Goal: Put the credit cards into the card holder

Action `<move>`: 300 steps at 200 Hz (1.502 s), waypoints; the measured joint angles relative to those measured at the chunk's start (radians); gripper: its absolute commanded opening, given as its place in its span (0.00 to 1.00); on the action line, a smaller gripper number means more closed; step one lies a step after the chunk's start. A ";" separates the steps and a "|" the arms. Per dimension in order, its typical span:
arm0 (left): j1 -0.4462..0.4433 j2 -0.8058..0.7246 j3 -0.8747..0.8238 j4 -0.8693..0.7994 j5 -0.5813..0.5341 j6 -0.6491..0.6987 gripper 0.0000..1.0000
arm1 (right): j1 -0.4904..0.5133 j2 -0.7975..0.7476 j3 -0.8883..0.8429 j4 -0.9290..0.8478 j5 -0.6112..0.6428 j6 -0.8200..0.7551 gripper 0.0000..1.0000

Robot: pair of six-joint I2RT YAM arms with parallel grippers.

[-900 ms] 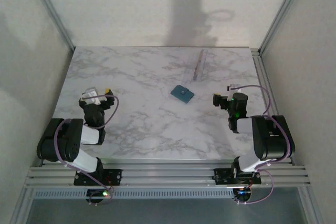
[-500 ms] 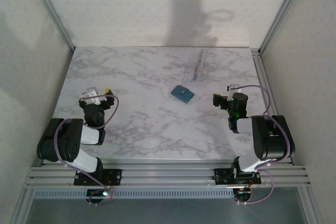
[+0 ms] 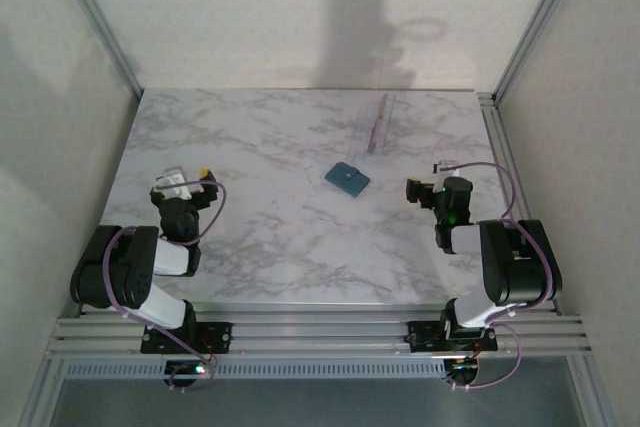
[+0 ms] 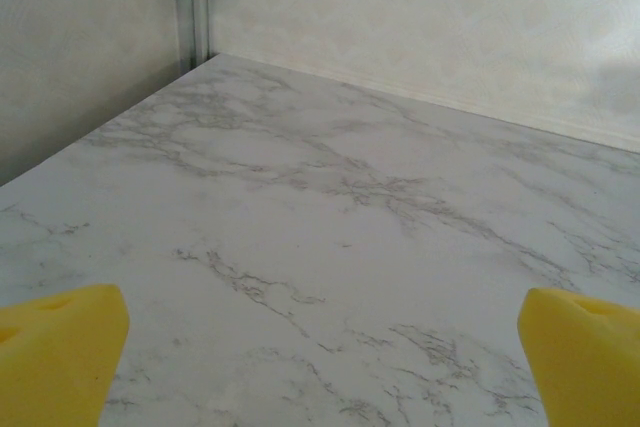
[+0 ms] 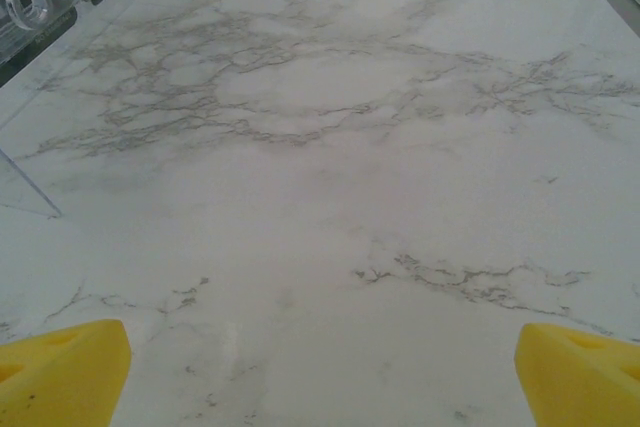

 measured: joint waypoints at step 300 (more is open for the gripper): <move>-0.247 -0.466 0.343 -1.213 0.470 -0.599 0.97 | 0.314 0.220 0.415 -0.513 -0.416 0.831 0.37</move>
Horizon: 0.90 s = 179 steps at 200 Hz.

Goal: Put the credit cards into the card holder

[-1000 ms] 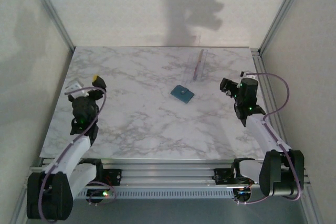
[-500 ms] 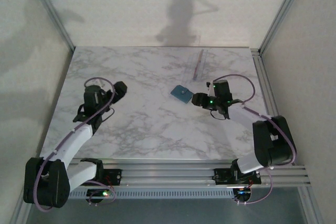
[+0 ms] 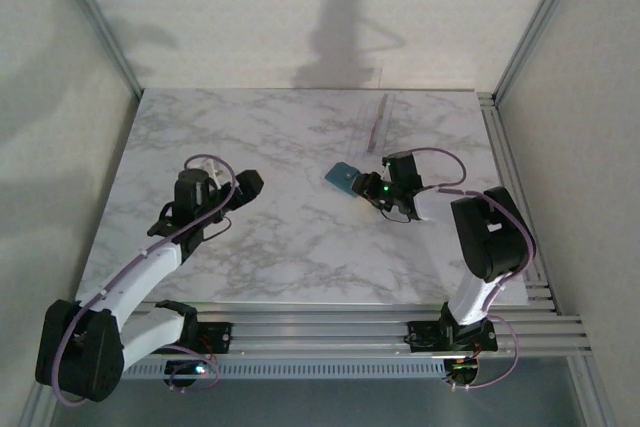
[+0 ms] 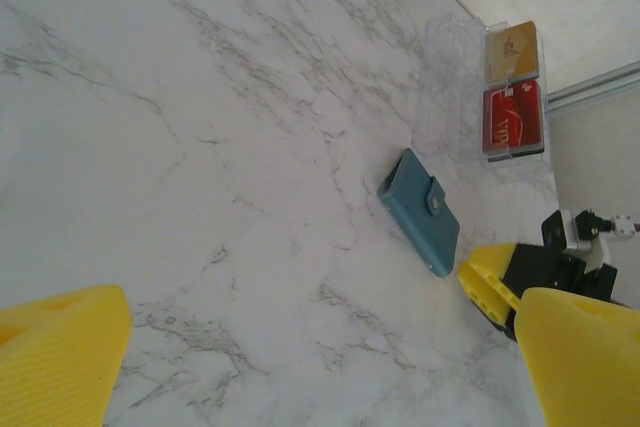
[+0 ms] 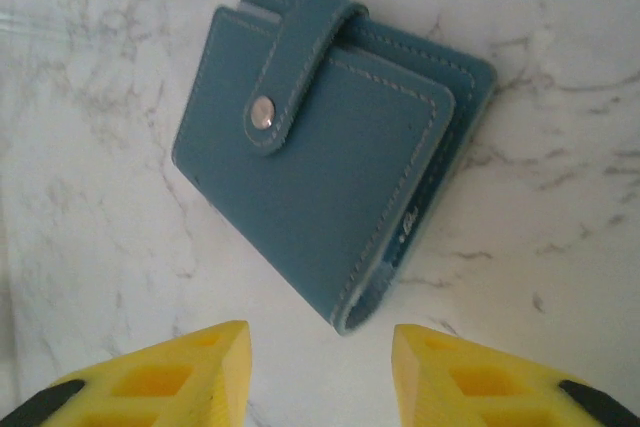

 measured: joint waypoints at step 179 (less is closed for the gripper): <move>-0.055 0.016 -0.045 -0.027 -0.029 0.000 0.99 | 0.040 0.095 0.028 0.100 0.047 0.137 0.28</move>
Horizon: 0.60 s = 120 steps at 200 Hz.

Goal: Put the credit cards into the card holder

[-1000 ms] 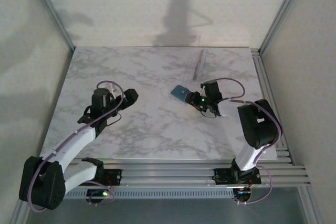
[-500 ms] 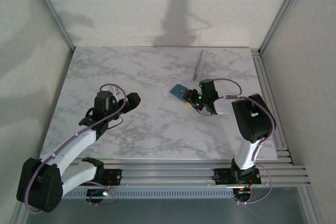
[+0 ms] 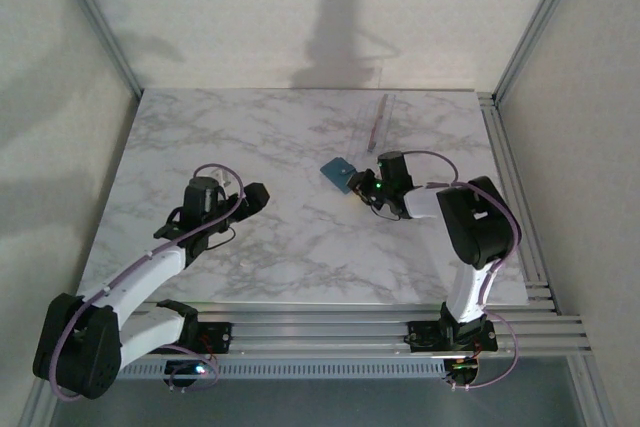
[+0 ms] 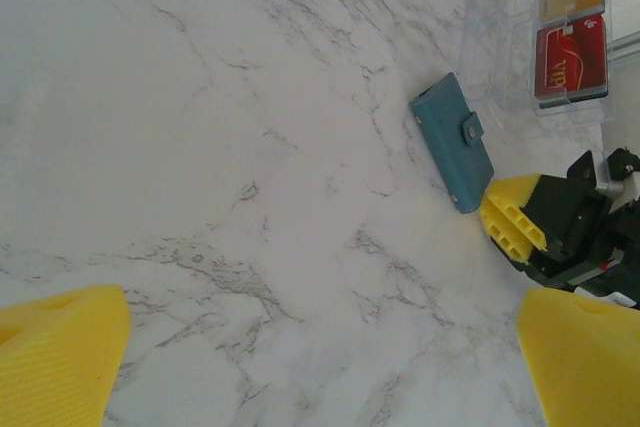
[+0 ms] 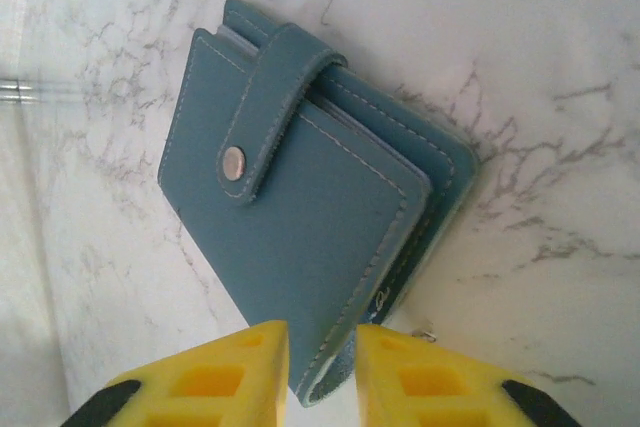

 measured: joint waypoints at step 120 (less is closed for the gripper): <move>-0.002 0.129 0.037 0.020 0.041 0.000 0.99 | 0.037 0.074 0.082 0.010 0.032 0.061 0.00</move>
